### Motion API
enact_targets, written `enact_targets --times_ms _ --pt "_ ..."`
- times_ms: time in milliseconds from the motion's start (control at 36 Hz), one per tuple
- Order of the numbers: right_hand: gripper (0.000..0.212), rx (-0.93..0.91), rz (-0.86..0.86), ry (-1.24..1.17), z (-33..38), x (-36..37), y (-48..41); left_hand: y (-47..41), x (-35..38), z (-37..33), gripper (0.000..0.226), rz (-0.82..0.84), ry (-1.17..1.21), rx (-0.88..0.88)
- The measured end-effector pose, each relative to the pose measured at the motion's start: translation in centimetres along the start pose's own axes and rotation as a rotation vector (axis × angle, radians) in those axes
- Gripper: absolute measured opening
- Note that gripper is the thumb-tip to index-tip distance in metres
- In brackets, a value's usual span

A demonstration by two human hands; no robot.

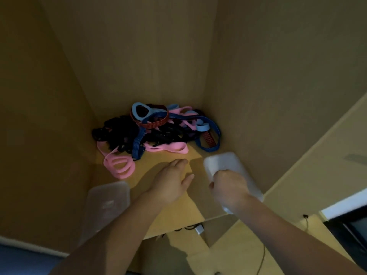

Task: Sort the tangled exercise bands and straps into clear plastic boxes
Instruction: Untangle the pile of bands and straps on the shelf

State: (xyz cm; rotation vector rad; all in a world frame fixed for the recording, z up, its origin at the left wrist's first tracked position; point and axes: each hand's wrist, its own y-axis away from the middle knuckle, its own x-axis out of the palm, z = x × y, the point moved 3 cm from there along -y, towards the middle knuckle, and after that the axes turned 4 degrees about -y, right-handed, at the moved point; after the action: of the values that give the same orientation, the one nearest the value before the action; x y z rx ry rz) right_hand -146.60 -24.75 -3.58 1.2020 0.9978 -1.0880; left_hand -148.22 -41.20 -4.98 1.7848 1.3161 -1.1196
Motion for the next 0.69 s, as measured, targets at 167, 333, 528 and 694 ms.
enact_targets --times_ms 167,333,528,694 --pt "0.020 -0.002 -0.048 -0.011 0.1 -0.2 -0.5 -1.0 0.2 0.1 0.055 -0.010 0.070 0.001" --pt "0.033 -0.022 -0.160 -0.026 0.0 -0.8 -0.2 -1.8 0.1 -0.3 0.048 -0.044 0.163 0.043" --pt "0.022 -0.052 -0.227 0.005 0.3 -1.8 0.2 -2.6 -0.5 -1.4 0.039 -0.082 0.316 0.034" --pt "0.022 -0.190 -0.372 0.069 1.8 -3.6 1.2 -3.2 -2.1 -1.8 0.033 -0.125 0.521 0.004"
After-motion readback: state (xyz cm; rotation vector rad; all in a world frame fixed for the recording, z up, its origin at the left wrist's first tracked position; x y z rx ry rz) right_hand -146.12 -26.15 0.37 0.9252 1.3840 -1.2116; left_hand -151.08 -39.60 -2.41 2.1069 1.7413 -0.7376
